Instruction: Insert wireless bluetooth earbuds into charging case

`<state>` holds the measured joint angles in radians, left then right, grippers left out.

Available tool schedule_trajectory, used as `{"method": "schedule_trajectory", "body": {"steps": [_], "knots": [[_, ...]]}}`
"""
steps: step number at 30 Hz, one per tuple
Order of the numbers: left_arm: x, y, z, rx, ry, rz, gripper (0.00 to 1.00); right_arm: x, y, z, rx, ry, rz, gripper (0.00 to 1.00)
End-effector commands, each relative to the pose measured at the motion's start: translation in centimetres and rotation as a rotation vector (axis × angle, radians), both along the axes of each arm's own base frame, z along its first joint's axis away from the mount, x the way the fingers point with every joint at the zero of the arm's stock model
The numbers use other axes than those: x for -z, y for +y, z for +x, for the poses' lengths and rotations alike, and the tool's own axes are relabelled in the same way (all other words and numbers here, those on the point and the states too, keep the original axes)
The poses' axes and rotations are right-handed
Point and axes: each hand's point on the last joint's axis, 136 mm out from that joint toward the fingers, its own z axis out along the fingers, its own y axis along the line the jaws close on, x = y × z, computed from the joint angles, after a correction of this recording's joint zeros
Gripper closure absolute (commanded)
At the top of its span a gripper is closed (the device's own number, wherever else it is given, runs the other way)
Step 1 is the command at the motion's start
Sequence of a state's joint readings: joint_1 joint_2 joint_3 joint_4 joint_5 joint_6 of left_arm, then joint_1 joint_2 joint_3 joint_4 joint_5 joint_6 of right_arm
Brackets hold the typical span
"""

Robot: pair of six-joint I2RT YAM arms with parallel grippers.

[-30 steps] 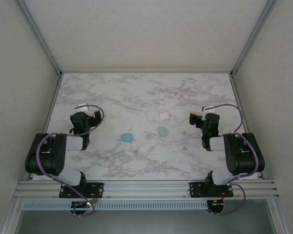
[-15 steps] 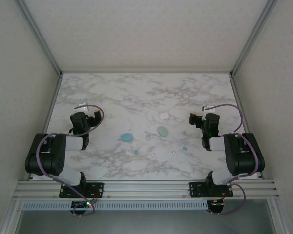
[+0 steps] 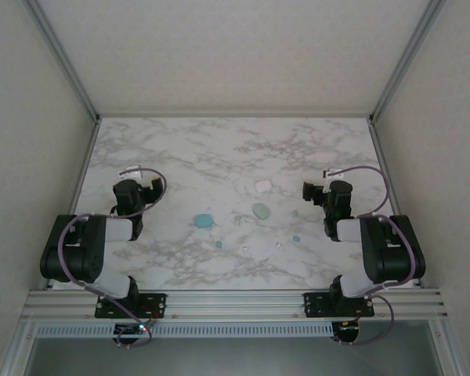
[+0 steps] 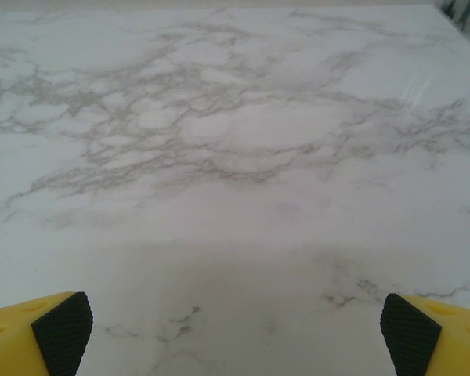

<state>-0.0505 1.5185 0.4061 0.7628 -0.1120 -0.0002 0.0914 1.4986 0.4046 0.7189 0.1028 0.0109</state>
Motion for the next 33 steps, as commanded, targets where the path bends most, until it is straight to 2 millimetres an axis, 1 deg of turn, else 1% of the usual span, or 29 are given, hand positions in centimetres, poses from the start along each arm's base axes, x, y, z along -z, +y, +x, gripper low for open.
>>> {"method": "schedule_trajectory", "body": {"steps": [1,3,4,5,6,7,9,11,12,14,16,18,20,22,24,25,27,30,33], "knots": [[-3.1,0.4,0.8,-0.024,-0.003,-0.023,0.0,-3.1,0.7,1.1,-0.04,0.054,0.007,0.02],[-4.1,0.5,0.5,-0.042,0.019,-0.044,0.0,-3.6,1.0,0.8,-0.052,0.146,0.026,0.04],[-4.7,0.9,0.2,-0.078,0.027,-0.067,0.0,-4.1,1.1,0.6,-0.044,0.178,0.041,0.04],[-5.2,1.2,-0.1,-0.112,0.045,-0.095,0.0,-4.6,1.5,0.2,-0.059,0.214,0.059,0.04],[-5.9,1.0,-0.4,-0.112,0.055,-0.122,0.0,-5.2,2.2,-0.2,-0.095,0.244,0.078,0.04],[-6.6,0.7,-0.6,-0.105,0.057,-0.154,0.0,-5.7,3.0,-0.6,-0.138,0.277,0.105,0.04],[-7.9,-0.1,-1.1,-0.097,0.059,-0.238,0.0,-7.0,5.1,-1.5,-0.225,0.341,0.188,0.1],[-8.8,-1.4,-1.7,-0.037,0.062,-0.283,0.0,-8.1,7.4,-2.7,-0.339,0.392,0.273,0.13],[-9.2,-1.8,-2.0,-0.02,0.068,-0.303,0.0,-8.5,8.5,-3.3,-0.392,0.416,0.294,0.15],[-9.7,-3.0,-2.5,0.024,0.076,-0.354,0.0,-8.6,10.1,-4.6,-0.468,0.471,0.293,0.17],[-9.6,-4.5,-3.1,0.08,0.1,-0.393,0.0,-8.1,11.2,-5.8,-0.53,0.524,0.242,0.19],[-9.1,-5.8,-3.7,0.112,0.131,-0.425,0.0,-7.1,12.4,-6.9,-0.599,0.568,0.167,0.25],[-8.4,-6.9,-4.3,0.139,0.152,-0.433,0.0,-6.2,13.2,-7.3,-0.651,0.576,0.091,0.26],[-7.8,-7.4,-4.5,0.131,0.161,-0.449,0.0,-5.3,14.2,-7.6,-0.712,0.577,0.029,0.27],[-7.5,-8.2,-4.6,0.149,0.167,-0.459,0.0,-4.2,14.9,-7.5,-0.736,0.595,-0.029,0.29],[-7.3,-8.3,-4.6,0.147,0.17,-0.456,0.0,-3.8,15.2,-7.4,-0.738,0.602,-0.052,0.32],[-7.2,-8.2,-4.5,0.138,0.175,-0.442,0.0,-2.4,15.6,-7.2,-0.73,0.631,-0.108,0.33],[-7.4,-7.8,-4.3,0.119,0.16,-0.425,0.0,-1.0,16.5,-7.3,-0.732,0.668,-0.184,0.32],[-7.6,-7.5,-4.2,0.109,0.15,-0.411,0.0,-0.4,17.7,-7.6,-0.737,0.686,-0.182,0.29]]}}
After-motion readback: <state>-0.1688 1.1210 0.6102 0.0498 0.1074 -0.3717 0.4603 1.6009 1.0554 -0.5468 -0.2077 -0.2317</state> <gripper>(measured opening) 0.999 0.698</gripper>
